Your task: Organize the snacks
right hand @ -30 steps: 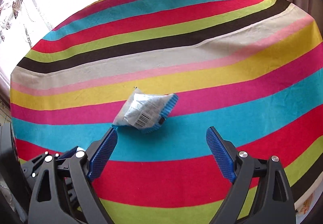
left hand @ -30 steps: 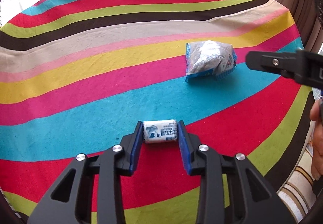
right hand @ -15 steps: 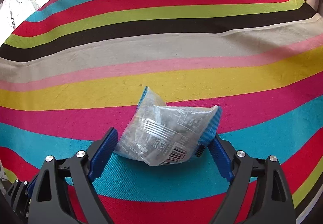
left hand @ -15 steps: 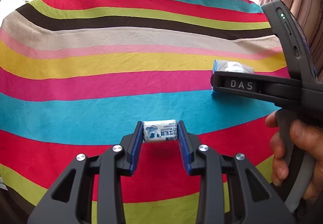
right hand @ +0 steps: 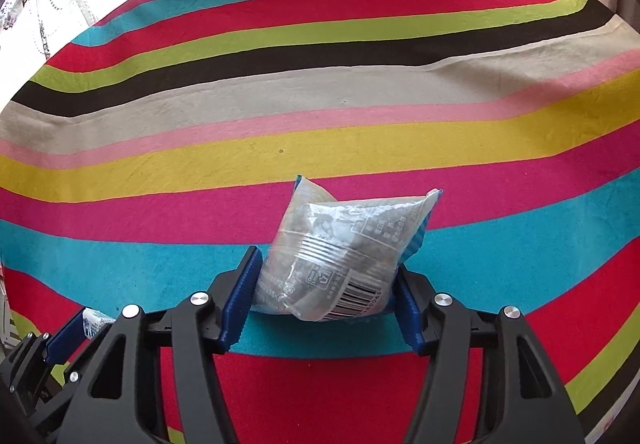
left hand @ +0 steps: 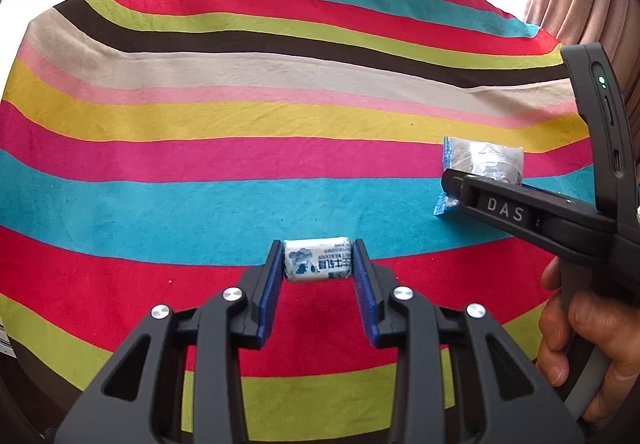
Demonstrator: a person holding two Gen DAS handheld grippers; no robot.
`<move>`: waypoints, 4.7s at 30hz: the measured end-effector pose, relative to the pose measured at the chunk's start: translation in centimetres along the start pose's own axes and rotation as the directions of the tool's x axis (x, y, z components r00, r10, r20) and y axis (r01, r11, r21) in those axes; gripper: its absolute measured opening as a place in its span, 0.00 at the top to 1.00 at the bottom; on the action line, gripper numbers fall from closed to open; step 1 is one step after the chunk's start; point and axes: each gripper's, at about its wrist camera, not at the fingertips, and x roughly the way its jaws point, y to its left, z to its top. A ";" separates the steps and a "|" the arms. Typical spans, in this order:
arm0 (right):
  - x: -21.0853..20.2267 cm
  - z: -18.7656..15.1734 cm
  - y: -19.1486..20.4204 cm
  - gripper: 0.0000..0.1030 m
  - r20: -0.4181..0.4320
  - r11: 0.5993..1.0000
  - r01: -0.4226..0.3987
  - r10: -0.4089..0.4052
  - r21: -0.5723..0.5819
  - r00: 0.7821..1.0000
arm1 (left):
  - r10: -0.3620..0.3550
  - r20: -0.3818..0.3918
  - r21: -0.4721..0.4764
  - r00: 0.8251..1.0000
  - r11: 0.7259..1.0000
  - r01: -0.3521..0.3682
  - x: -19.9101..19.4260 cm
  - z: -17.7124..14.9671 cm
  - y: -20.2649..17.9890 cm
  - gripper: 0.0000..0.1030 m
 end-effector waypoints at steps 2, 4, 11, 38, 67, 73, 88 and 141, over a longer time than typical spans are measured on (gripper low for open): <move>-0.6 -0.6 -0.1 0.42 0.000 1.000 -0.003 0.003 0.000 1.000 | 0.002 -0.002 -0.007 1.000 1.000 -0.002 -0.2 0.0 -0.3 0.67; -1.2 -1.2 -0.2 0.43 0.004 1.000 -0.008 0.008 0.002 1.000 | 0.004 -0.001 -0.013 1.000 1.000 -0.004 -0.4 -0.3 -0.5 0.67; -3.0 -3.3 -0.5 0.45 -0.001 1.000 -0.023 0.023 -0.010 1.000 | -0.004 0.006 -0.023 1.000 1.000 0.004 -0.8 -1.5 -1.2 0.67; -11.2 -9.8 -4.4 0.48 0.039 0.998 -0.059 0.058 0.025 0.998 | -0.042 0.029 -0.018 0.999 0.999 0.043 -6.1 -5.2 -5.2 0.67; -17.5 -15.1 -14.4 0.48 0.054 0.990 -0.015 0.008 0.141 0.999 | -0.162 -0.035 0.168 0.986 0.972 0.165 -8.9 -8.3 -16.2 0.67; -18.5 -16.9 -17.3 0.48 0.038 0.984 0.025 -0.032 0.176 0.999 | -0.206 -0.071 0.219 0.976 0.951 0.217 -9.2 -9.3 -19.7 0.67; -19.9 -20.4 -22.7 0.48 0.018 0.961 0.100 -0.109 0.258 0.994 | -0.283 -0.160 0.331 0.946 0.887 0.321 -9.7 -12.0 -26.9 0.67; -25.0 -28.0 -27.4 0.27 -0.049 0.906 0.242 -0.240 0.346 0.969 | -0.346 -0.358 0.268 0.867 0.852 0.451 -10.0 -17.1 -30.9 0.06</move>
